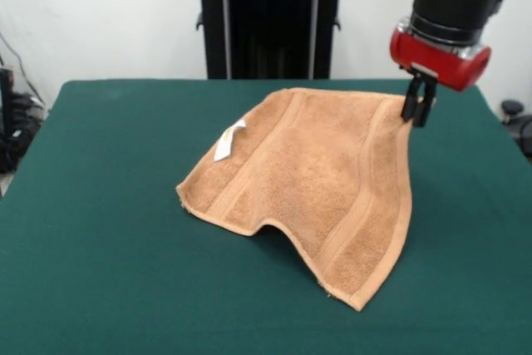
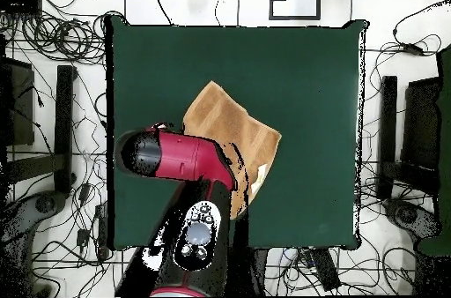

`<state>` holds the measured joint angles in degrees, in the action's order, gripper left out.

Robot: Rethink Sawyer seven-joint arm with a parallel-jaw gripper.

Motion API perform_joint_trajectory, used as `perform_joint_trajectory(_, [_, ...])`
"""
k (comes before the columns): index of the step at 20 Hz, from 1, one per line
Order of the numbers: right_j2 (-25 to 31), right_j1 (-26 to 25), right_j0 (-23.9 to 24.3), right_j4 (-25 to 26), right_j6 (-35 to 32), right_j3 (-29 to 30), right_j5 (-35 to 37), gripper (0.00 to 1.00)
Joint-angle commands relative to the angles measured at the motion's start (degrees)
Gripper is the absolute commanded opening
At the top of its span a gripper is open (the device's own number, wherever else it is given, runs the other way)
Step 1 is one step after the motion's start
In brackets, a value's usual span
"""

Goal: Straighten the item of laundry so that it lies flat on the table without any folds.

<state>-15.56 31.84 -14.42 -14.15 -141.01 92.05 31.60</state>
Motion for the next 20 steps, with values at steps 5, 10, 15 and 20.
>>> perform_joint_trajectory(5, [-4.5,-8.7,-8.0,-7.5,-26.2,-14.4,13.0,0.00])
perform_joint_trajectory(10, [-5.7,-10.0,-10.2,-8.8,-28.0,-15.3,12.9,0.00])
perform_joint_trajectory(15, [-5.1,-9.6,-10.0,-9.6,-27.8,-15.5,12.5,0.00])
perform_joint_trajectory(20, [-4.9,-11.2,-9.9,-9.9,-28.3,-17.1,11.3,0.00])
